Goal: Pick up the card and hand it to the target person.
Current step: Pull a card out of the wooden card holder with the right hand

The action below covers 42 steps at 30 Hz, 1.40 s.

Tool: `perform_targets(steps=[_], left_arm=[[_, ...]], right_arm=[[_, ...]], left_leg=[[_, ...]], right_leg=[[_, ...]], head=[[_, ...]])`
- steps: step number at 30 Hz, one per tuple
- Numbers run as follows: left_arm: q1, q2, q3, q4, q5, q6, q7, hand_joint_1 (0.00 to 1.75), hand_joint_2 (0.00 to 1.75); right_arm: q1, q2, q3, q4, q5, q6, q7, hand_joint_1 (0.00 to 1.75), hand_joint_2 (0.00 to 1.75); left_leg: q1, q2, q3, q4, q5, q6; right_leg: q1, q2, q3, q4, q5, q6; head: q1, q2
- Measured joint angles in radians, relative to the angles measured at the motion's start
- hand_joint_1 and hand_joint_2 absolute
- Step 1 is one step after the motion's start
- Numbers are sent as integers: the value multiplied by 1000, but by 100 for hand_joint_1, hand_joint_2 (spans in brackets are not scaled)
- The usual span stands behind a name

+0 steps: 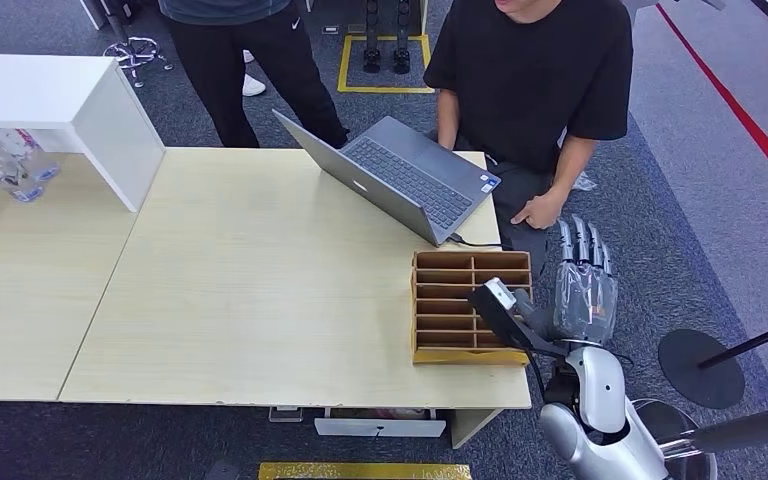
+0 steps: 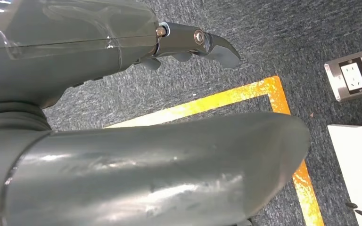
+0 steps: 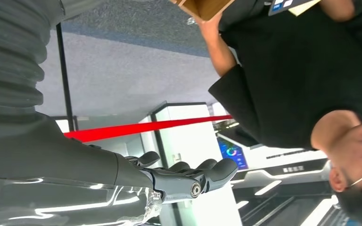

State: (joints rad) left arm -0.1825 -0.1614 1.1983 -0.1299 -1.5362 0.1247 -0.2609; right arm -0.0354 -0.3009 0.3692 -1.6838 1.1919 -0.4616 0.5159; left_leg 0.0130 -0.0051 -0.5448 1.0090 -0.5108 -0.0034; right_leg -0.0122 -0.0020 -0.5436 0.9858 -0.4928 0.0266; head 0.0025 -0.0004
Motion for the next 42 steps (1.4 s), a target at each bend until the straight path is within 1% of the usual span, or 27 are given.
perform_targets(steps=[8, 16, 20, 26, 29, 30, 33, 34, 36, 42], left_arm=[[0, -1, 0, 0, 0, 2, 1, 0, 0], [0, 2, 0, 0, 0, 3, 1, 0, 0], [0, 4, 0, 0, 0, 2, 0, 0, 0], [0, 4, 0, 0, 0, 1, 0, 0, 0], [0, 4, 0, 0, 0, 1, 0, 0, 0], [0, 4, 0, 0, 0, 1, 0, 0, 0], [0, 4, 0, 0, 0, 0, 1, 0, 0], [0, 4, 0, 0, 0, 0, 2, 0, 0], [0, 4, 0, 0, 0, 0, 2, 0, 0], [-1, 4, -1, 0, 0, 0, 2, 0, 0]], right_arm=[[-6, -33, 53, 0, -38, 5, 11, 2, 175], [-9, -49, 81, 0, -90, 12, 17, 4, 175], [-14, -54, 94, 0, -119, 29, 17, 4, 175], [-22, -69, 112, 0, -136, 79, 20, 10, 175], [-25, -76, 119, 1, -142, 87, 22, 16, 175], [-27, -78, 121, 1, -142, 88, 23, 22, 175], [-29, -85, 127, 1, -144, 93, 28, 50, 175], [-29, -86, 129, 2, -145, 93, 29, 53, 175], [-29, -88, 131, 2, -148, 94, 32, 49, 175], [-30, -96, 143, 7, -158, 100, 40, 48, 175]], left_leg=[[0, 0, 0, 0, 0, 0], [0, 0, 0, 0, 0, 0], [0, 0, 0, 0, 0, 0], [0, 0, 0, 0, 0, 0], [0, 0, 0, 0, 0, 0], [0, 0, 0, 0, 0, 0], [0, 0, 0, 0, 0, 0], [0, 0, 0, 0, 0, 0], [0, 0, 0, 0, 0, 0], [0, 0, 0, 0, 0, 0]], right_leg=[[0, 0, 0, 0, 0, 0], [0, 0, 0, 0, 0, 0], [0, 0, 0, 0, 0, 0], [0, 0, 0, 0, 0, 0], [0, 0, 0, 0, 0, 0], [0, 0, 0, 0, 0, 0], [0, 0, 0, 0, 0, 0], [0, 0, 0, 0, 0, 0], [0, 0, 0, 0, 0, 0], [0, 0, 0, 0, 0, 0]], head=[[0, 0], [0, 0], [0, 0], [0, 0], [0, 0], [0, 0], [0, 0], [0, 0], [0, 0], [0, 0]])
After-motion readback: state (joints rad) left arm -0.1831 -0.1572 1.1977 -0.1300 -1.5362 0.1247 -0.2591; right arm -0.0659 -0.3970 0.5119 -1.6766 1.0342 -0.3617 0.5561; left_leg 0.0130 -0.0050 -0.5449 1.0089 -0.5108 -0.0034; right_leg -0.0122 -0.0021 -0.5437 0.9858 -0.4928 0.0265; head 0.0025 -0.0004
